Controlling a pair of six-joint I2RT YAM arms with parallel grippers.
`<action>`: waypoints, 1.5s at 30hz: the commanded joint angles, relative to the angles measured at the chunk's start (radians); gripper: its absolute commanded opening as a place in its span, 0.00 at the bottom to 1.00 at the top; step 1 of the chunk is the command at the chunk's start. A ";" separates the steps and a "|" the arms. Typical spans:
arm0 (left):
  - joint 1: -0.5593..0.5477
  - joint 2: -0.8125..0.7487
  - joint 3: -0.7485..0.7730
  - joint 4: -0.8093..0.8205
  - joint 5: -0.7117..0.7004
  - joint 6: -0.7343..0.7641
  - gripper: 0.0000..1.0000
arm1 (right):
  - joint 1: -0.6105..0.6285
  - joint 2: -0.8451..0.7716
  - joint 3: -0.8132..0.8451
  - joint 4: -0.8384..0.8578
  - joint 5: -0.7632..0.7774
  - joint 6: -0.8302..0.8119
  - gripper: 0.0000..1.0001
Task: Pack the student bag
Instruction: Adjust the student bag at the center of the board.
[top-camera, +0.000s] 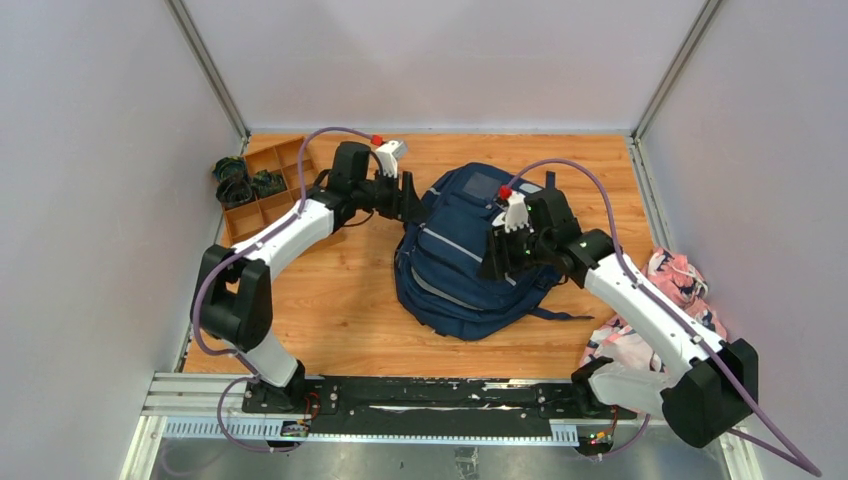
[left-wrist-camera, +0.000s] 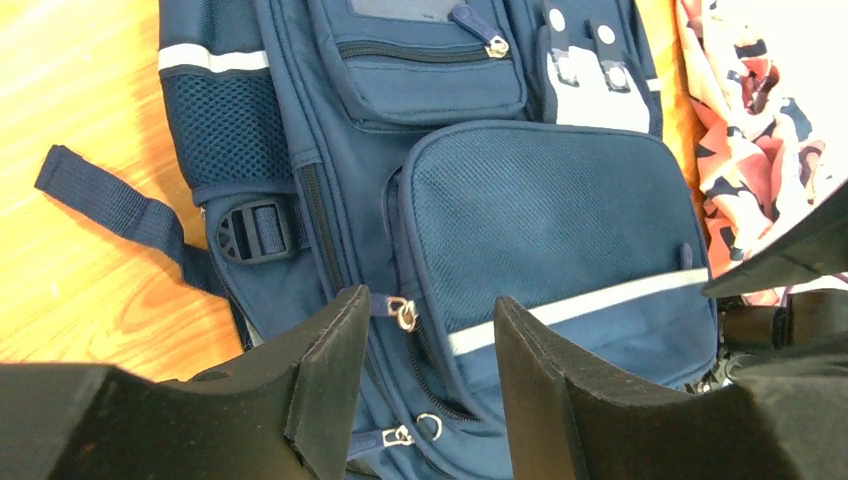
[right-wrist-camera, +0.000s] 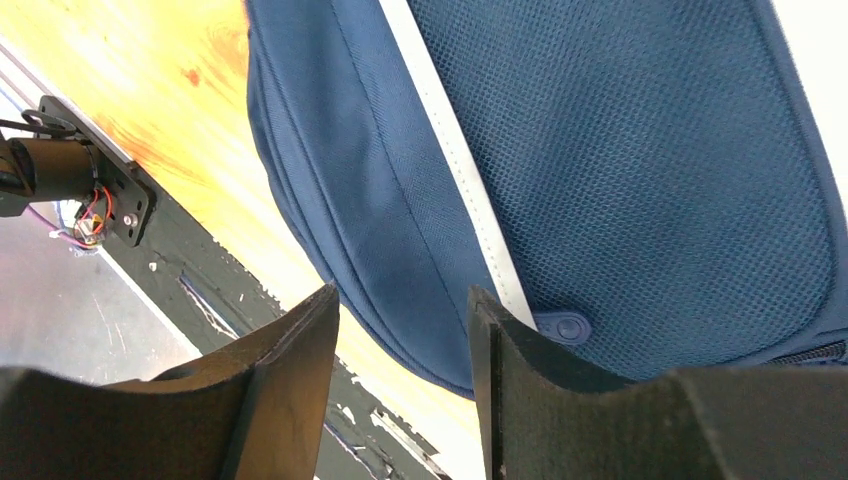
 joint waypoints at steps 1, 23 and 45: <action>0.010 0.057 0.037 0.035 0.048 -0.003 0.51 | -0.017 -0.009 0.065 -0.011 -0.015 -0.003 0.54; -0.141 -0.083 -0.286 0.210 0.131 -0.183 0.29 | -0.100 0.355 0.051 0.107 0.451 0.129 0.48; -0.213 -0.353 -0.325 -0.014 -0.335 0.062 0.49 | 0.045 0.137 0.138 0.005 0.269 0.129 0.53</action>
